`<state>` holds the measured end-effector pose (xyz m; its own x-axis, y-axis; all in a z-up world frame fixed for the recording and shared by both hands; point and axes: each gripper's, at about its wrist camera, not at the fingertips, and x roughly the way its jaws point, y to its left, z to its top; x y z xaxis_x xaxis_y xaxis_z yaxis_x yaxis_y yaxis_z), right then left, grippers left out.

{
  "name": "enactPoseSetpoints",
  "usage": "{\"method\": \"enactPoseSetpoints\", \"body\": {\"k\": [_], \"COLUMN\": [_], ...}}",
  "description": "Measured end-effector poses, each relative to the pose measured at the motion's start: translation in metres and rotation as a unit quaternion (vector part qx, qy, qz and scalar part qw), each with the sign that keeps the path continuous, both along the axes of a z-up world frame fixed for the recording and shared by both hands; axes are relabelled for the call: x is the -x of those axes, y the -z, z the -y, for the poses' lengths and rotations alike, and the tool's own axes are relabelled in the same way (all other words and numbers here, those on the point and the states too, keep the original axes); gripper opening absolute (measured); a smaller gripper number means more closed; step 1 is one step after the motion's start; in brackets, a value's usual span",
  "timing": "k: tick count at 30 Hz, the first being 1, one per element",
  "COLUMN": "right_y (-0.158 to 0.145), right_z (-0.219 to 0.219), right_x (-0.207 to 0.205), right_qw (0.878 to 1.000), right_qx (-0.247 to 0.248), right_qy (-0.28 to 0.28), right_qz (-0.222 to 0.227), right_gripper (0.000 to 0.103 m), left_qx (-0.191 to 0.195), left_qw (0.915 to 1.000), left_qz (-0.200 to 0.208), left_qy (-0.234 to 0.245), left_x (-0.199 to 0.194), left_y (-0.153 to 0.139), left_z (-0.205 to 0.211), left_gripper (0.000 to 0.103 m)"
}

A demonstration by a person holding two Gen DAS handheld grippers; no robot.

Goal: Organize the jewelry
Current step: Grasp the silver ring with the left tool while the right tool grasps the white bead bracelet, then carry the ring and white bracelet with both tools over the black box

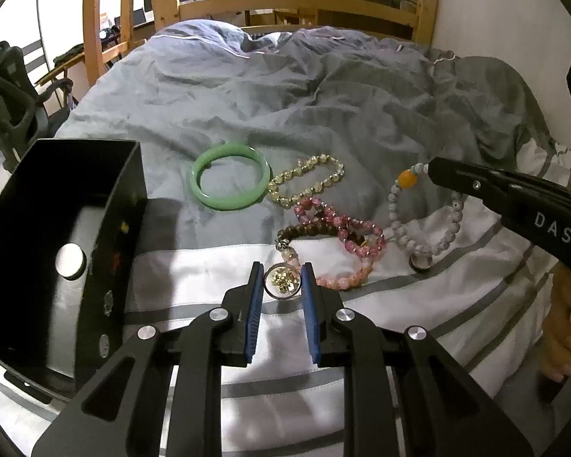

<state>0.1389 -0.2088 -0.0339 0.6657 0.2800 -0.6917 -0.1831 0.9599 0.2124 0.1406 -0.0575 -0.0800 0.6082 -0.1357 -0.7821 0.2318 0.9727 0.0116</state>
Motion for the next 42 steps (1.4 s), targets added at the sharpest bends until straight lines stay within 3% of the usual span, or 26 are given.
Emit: {"method": "enactPoseSetpoints", "body": {"k": [7,14,20,24,28,42], "right_y": [-0.009,-0.031,-0.048,-0.064,-0.075,-0.105], "right_z": [0.005,0.009,0.014,0.009,0.000,-0.059], "right_x": [0.003,0.018,0.027,0.036,0.043,0.039], "right_qw": [1.000,0.995,0.987,0.987,0.989,0.989], "right_qx": [-0.017,-0.073,-0.133,-0.130,-0.113,-0.087], "right_qy": [0.000,-0.026,-0.049,-0.055,-0.053,-0.066], "right_qz": [0.015,0.064,0.069,0.077,0.082,0.095], "right_gripper": [0.009,0.009,0.009,0.009,0.009,0.009], "left_qx": [0.002,-0.005,0.000,0.001,-0.022,-0.047], "left_qw": [0.9999,0.9994,0.9992,0.9991,0.9981,0.9936], "left_qz": [0.014,0.033,0.039,0.042,0.057,0.088], "left_qy": [-0.004,-0.008,-0.009,-0.007,-0.006,-0.053], "left_x": [0.013,0.026,0.030,0.030,0.034,0.032], "left_y": [-0.010,-0.025,-0.040,-0.049,-0.061,-0.086], "left_z": [-0.006,-0.008,-0.014,-0.018,-0.022,-0.068], "left_gripper": [0.019,0.019,0.019,0.019,0.019,0.019]}}
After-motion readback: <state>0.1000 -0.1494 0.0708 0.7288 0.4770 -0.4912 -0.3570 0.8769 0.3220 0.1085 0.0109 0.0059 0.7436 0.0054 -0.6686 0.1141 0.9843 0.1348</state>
